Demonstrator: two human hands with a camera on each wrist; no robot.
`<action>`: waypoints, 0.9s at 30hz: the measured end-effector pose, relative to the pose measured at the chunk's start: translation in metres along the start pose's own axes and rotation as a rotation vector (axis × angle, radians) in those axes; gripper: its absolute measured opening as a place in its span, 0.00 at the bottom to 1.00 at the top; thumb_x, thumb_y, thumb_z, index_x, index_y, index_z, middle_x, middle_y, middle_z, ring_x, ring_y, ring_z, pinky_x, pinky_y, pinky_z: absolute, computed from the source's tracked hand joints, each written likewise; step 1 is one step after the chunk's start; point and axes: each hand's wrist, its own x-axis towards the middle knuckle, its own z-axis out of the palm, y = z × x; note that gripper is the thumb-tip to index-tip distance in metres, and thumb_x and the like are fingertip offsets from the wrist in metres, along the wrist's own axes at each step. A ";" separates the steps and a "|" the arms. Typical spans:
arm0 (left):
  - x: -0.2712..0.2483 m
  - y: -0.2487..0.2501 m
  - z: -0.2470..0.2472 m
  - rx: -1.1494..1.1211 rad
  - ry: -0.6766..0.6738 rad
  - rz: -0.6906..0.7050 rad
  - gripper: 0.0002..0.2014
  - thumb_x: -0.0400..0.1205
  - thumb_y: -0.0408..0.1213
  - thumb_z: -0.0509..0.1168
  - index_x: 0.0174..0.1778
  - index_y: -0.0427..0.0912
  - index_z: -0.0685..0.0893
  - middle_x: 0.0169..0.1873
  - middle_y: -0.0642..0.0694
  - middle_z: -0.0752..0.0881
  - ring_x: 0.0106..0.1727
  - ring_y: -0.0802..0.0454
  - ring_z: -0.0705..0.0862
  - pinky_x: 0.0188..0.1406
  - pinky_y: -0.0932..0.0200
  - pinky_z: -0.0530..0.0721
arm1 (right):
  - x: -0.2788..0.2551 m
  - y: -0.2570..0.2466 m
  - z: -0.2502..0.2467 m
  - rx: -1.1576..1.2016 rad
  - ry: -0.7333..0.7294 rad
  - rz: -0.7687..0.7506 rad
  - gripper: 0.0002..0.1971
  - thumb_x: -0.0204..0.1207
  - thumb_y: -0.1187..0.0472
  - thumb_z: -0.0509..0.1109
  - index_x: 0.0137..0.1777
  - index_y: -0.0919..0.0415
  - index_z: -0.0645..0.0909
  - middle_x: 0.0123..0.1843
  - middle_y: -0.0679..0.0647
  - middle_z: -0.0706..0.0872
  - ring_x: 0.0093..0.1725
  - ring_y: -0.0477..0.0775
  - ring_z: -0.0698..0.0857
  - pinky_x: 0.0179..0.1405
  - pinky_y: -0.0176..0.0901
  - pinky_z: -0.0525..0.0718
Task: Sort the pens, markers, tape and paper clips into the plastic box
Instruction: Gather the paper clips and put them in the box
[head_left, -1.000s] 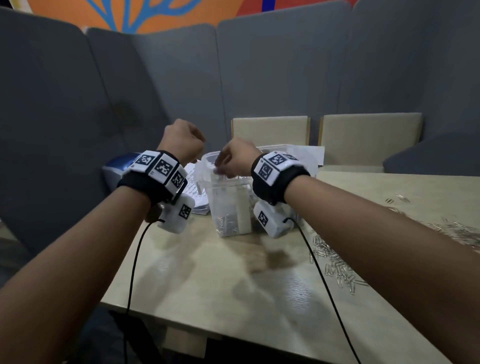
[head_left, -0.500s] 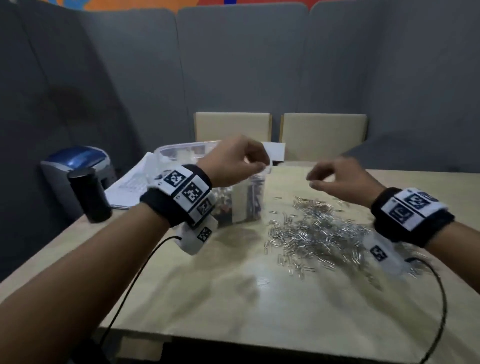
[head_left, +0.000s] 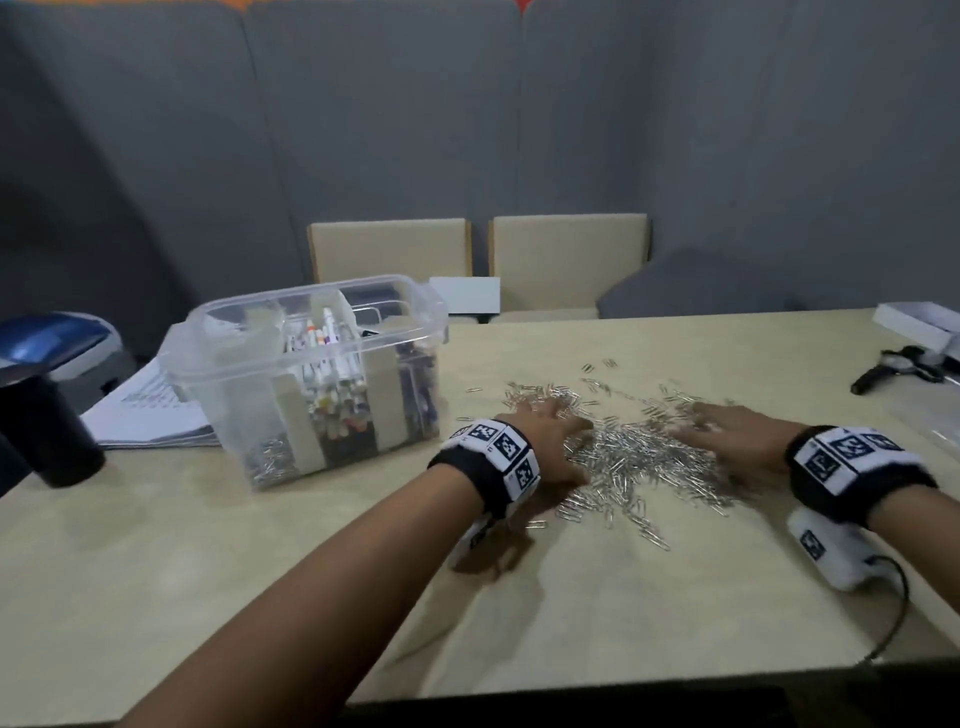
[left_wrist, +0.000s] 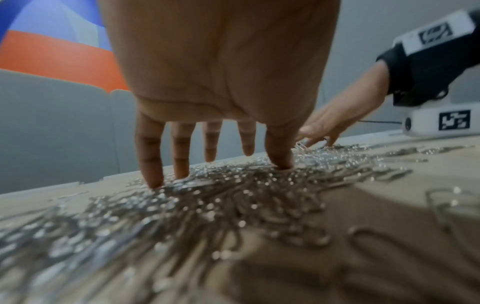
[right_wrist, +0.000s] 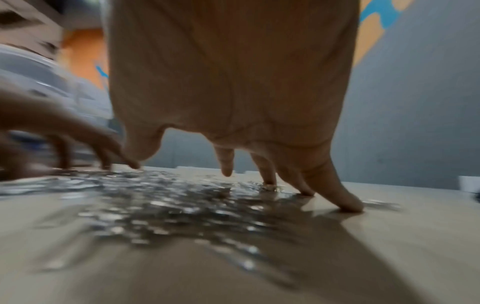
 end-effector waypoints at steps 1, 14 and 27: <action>0.004 0.003 0.000 0.030 0.008 0.012 0.35 0.75 0.64 0.66 0.77 0.65 0.63 0.81 0.46 0.61 0.77 0.33 0.65 0.67 0.30 0.74 | 0.000 -0.007 0.002 -0.029 -0.022 -0.038 0.76 0.37 0.07 0.42 0.85 0.55 0.53 0.86 0.55 0.58 0.84 0.56 0.59 0.82 0.53 0.56; 0.003 0.000 -0.022 -0.130 0.164 0.095 0.11 0.77 0.21 0.62 0.48 0.36 0.87 0.48 0.37 0.88 0.51 0.40 0.86 0.47 0.55 0.83 | -0.017 -0.057 0.018 -0.255 0.195 -0.154 0.09 0.79 0.62 0.69 0.57 0.53 0.83 0.59 0.53 0.84 0.52 0.53 0.84 0.44 0.41 0.80; -0.121 -0.117 -0.150 -0.636 0.415 0.009 0.03 0.79 0.21 0.68 0.45 0.32 0.83 0.34 0.42 0.85 0.30 0.51 0.85 0.35 0.58 0.90 | -0.011 -0.140 -0.051 0.041 0.377 -0.354 0.03 0.72 0.60 0.79 0.42 0.53 0.86 0.39 0.50 0.88 0.37 0.45 0.83 0.38 0.34 0.76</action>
